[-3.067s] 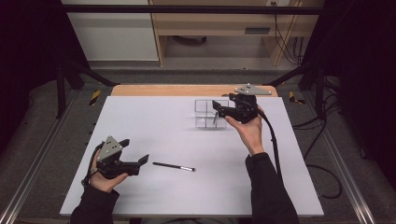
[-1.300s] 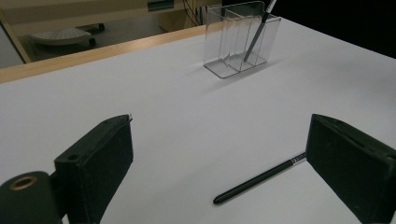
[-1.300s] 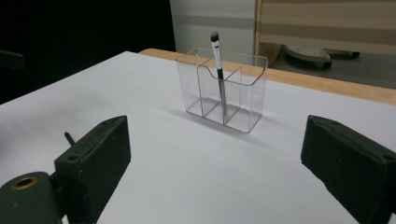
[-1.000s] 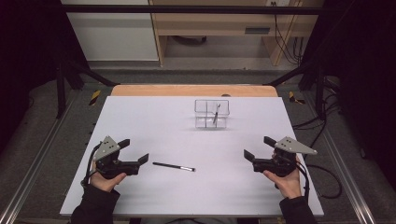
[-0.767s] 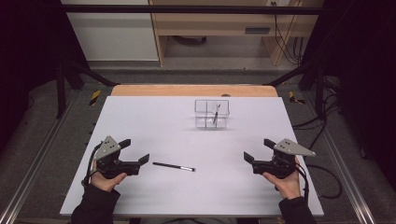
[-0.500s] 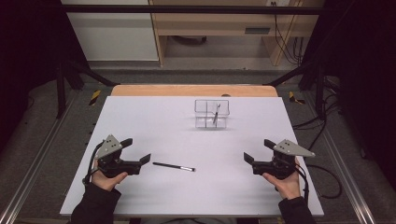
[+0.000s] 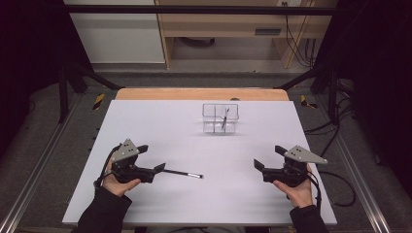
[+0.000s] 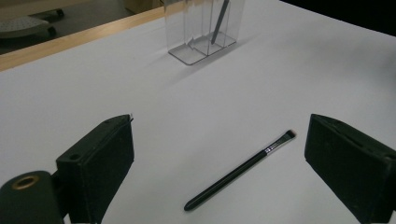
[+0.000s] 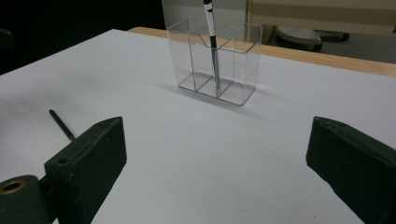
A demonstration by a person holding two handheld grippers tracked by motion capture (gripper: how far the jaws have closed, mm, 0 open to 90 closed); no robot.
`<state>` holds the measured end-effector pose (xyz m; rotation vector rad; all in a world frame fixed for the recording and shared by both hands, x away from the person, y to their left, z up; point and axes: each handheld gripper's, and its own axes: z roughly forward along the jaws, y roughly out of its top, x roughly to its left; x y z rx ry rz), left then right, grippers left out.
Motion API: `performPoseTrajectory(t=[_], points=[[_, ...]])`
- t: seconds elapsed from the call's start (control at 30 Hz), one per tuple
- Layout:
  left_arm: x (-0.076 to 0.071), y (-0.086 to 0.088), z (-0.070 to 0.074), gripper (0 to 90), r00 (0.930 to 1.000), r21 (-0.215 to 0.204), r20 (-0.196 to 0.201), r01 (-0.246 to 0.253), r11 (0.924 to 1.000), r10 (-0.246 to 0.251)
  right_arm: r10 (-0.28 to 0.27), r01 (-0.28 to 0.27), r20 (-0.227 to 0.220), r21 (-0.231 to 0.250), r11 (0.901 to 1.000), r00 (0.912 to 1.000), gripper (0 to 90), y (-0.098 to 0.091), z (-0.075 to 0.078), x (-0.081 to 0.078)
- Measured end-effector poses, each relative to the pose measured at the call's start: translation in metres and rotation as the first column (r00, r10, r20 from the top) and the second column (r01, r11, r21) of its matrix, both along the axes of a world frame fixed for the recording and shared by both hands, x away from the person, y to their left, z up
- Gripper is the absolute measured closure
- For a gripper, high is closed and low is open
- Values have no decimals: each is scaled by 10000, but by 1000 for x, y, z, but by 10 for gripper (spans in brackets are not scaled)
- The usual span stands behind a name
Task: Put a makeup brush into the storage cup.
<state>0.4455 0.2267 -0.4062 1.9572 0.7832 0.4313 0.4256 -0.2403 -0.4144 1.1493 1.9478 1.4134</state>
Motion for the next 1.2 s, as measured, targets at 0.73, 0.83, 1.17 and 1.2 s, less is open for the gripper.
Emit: performPoseTrajectory(t=[0.73,0.83,1.17,1.2], points=[[10,-35,-9,98,9938,1071,-768,887,9903,-807,88,-88,58,9,10000,9999,60,2,1,-1],[12,-39,-13,103,9931,1310,-849,920,9871,-813,119,-119,52,-40,9999,9999,60,3,1,-1],[18,-53,-27,127,9877,1780,-1210,1193,9768,-986,129,-129,90,-20,9999,9999,61,3,1,-1],[18,-55,-28,130,9871,1830,-1247,1222,9755,-1003,114,-114,87,-40,9999,9999,62,3,1,-1]])
